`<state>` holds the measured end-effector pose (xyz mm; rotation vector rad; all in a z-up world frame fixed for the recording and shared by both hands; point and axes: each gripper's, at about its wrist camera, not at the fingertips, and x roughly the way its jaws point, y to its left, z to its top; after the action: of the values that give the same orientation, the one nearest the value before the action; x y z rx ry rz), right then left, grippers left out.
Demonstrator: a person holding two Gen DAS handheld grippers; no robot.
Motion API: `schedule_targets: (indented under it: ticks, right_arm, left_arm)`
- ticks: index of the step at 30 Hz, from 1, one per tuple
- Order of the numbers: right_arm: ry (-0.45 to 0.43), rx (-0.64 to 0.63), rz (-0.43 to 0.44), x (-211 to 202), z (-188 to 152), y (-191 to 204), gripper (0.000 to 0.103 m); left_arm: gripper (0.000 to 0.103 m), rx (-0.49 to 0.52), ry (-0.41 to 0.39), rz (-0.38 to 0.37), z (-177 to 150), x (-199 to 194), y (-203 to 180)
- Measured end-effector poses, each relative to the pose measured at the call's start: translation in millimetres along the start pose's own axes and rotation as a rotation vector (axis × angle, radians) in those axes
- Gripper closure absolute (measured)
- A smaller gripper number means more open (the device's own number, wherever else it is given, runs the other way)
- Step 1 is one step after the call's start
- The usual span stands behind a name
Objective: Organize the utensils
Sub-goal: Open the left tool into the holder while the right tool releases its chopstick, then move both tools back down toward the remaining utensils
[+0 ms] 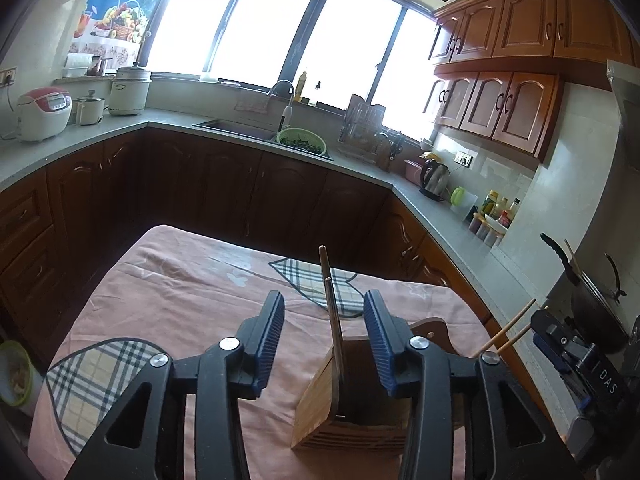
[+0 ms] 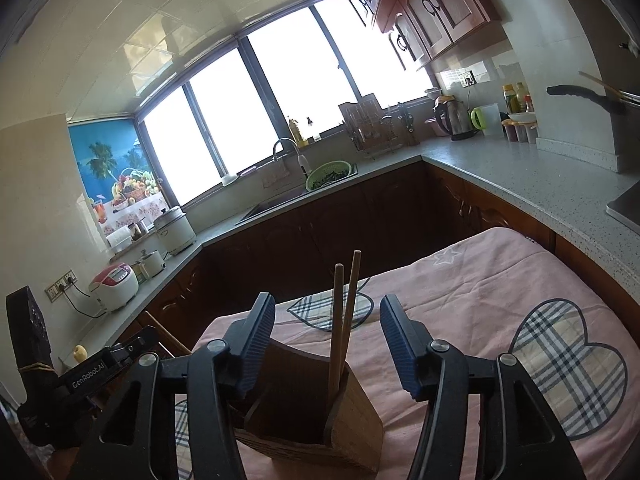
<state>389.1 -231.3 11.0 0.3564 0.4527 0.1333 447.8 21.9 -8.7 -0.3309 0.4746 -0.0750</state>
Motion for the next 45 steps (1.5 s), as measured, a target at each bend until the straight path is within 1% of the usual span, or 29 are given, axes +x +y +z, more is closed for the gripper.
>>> schedule_targets:
  ticks: [1, 2, 3, 5, 7, 8, 12, 21, 27, 35, 45]
  right_arm:
    - [-0.004, 0.006, 0.000, -1.8, 0.7, -1.1, 0.030]
    - [-0.011, 0.011, -0.001, -4.5, 1.3, -2.3, 0.021]
    - [-0.017, 0.015, -0.005, -7.3, 2.0, -2.9, 0.018]
    - [-0.026, 0.019, -0.004, -13.4, 2.8, -5.3, 0.015]
    - [-0.024, 0.029, -0.002, -19.3, 3.0, -9.0, 0.008]
    - [-0.024, 0.032, 0.003, -22.8, 2.3, -10.2, 0.005]
    - [-0.014, 0.021, 0.009, -38.4, -2.9, -9.2, 0.003]
    - [-0.009, -0.010, 0.011, -85.6, -18.0, -8.2, 0.002]
    - [0.009, 0.000, -0.014, -114.7, -31.2, -23.1, 0.002]
    - [0.059, 0.035, -0.067, -139.4, -56.9, -44.6, 0.002]
    - [0.100, 0.056, -0.120, -165.3, -89.2, -61.9, 0.002]
  left_arm:
    - [0.050, 0.002, -0.006, 0.003, -0.9, -3.9, -0.2]
    - [0.047, 0.006, -0.010, 0.009, -2.4, -7.6, -0.7]
    - [0.043, 0.009, -0.014, 0.014, -4.2, -11.4, -0.7]
    - [0.039, 0.012, -0.022, 0.012, -7.9, -20.1, -0.8]
    - [0.031, 0.018, -0.022, 0.012, -12.5, -28.5, -1.1]
    - [0.030, 0.021, -0.022, 0.011, -15.1, -33.0, -1.0]
    - [0.026, 0.026, -0.013, 0.012, -26.6, -51.7, 0.4]
    - [0.026, 0.021, 0.044, 0.012, -48.1, -94.6, 8.7]
    - [0.026, 0.003, 0.090, 0.010, -64.1, -124.9, 14.8]
    - [0.026, -0.001, 0.145, 0.011, -85.8, -157.5, 16.2]
    - [0.026, 0.008, 0.205, 0.023, -104.6, -177.8, 12.9]
